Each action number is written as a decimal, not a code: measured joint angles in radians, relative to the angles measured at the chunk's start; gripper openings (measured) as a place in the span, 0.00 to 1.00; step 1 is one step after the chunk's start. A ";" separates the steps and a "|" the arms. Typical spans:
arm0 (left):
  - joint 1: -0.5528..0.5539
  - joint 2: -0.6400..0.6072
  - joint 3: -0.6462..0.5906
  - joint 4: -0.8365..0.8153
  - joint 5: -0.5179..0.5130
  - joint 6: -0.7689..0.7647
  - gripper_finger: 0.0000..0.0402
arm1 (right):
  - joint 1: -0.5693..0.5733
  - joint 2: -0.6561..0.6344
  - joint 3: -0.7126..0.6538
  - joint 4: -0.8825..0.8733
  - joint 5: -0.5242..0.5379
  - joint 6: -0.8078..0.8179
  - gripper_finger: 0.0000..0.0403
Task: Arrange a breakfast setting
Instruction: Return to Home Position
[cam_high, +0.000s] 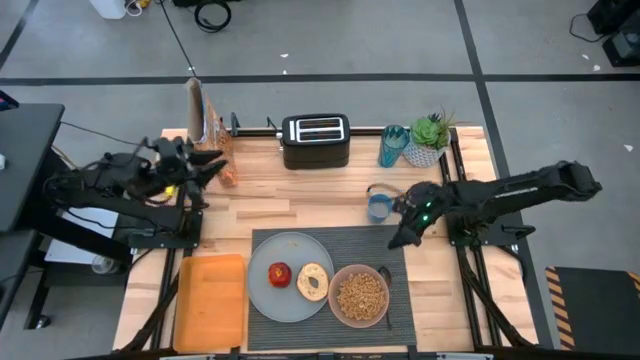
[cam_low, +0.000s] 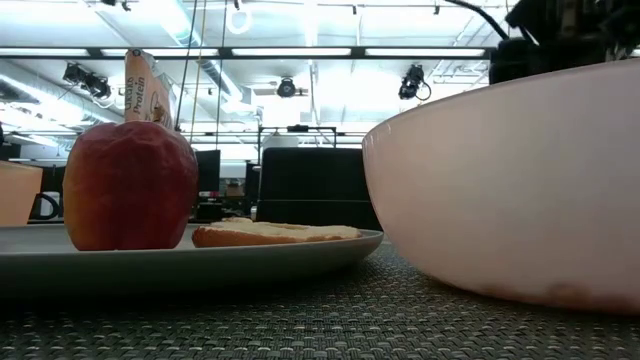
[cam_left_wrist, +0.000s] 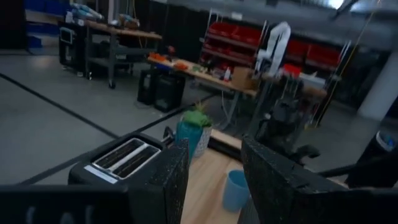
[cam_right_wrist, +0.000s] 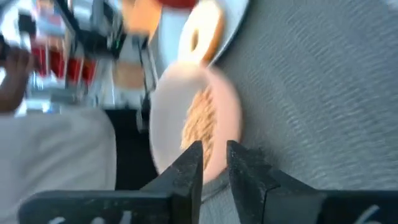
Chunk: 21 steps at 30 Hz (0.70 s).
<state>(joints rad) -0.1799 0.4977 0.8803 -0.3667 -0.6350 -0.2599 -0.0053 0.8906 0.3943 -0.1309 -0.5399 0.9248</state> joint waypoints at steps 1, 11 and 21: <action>0.000 -0.029 -0.015 0.001 -0.001 0.000 0.38 | -0.028 -0.033 -0.015 0.000 0.009 -0.003 0.19; 0.000 -0.243 -0.281 0.163 -0.024 -0.104 0.30 | -0.315 -0.310 -0.237 0.309 0.025 0.024 0.04; 0.000 -0.438 -0.523 0.262 -0.090 -0.207 0.22 | -0.504 -0.410 -0.261 0.341 0.077 -0.098 0.05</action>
<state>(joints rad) -0.1795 0.0602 0.3576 -0.1047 -0.7249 -0.4669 -0.5091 0.4804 0.1329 0.2101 -0.4631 0.8264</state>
